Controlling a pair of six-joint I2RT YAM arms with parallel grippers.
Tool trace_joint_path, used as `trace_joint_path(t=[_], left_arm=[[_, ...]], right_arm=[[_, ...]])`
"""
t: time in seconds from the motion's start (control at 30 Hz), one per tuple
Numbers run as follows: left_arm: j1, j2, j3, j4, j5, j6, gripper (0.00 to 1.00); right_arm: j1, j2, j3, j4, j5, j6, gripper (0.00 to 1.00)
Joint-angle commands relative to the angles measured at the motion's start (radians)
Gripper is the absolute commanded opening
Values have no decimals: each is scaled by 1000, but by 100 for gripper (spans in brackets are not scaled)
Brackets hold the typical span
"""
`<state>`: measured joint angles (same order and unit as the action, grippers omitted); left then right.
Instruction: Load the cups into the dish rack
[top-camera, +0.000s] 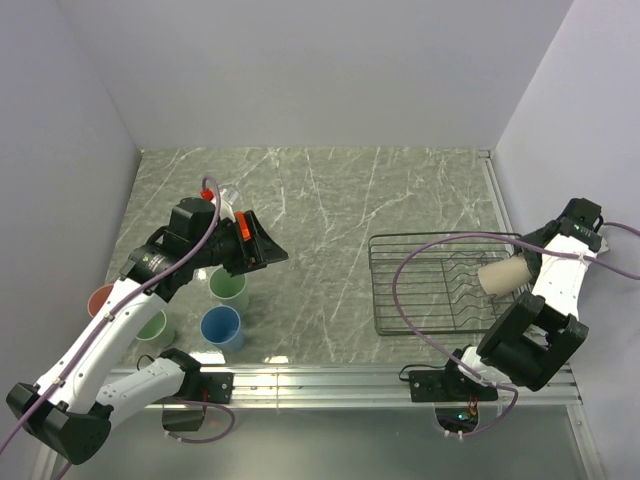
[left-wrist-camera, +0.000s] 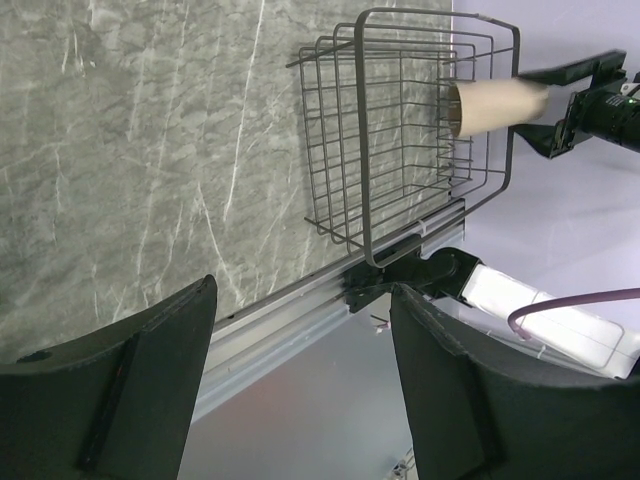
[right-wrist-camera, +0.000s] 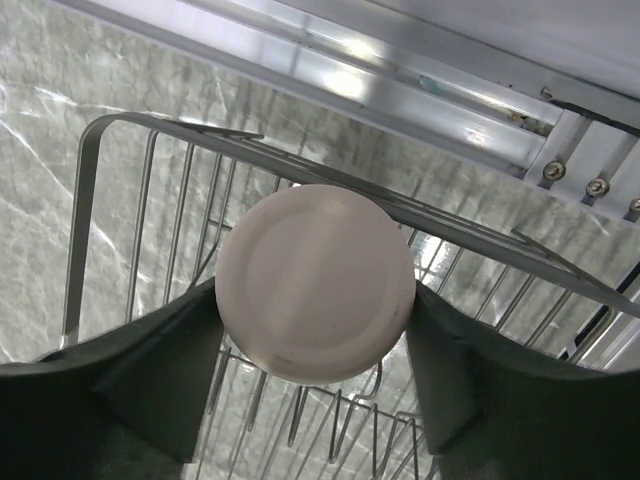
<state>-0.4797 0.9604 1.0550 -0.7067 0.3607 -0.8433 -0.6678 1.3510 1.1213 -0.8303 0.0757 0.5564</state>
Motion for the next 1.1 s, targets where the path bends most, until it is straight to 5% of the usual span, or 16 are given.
trace_joint_path(t=[0.0,0.53,0.77,0.93,1.07], left_arm=[[-3,6,2,39,-3,-5,75],[-2,75,51,26,-13,67,78],[-2,93,108,-25,-63,125,78],[-2,116,160,-131,-283,150,78],[4,144,177,-157,-358,147,77]], right_arm=[[-1,-1,6,43,-34,17,94],[-1,-81,159,-101,-5,37,98],[23,-153,208,-107,-149,97,99],[223,-185,387,-144,-125,132,100],[525,-184,532,-194,-50,175,100]])
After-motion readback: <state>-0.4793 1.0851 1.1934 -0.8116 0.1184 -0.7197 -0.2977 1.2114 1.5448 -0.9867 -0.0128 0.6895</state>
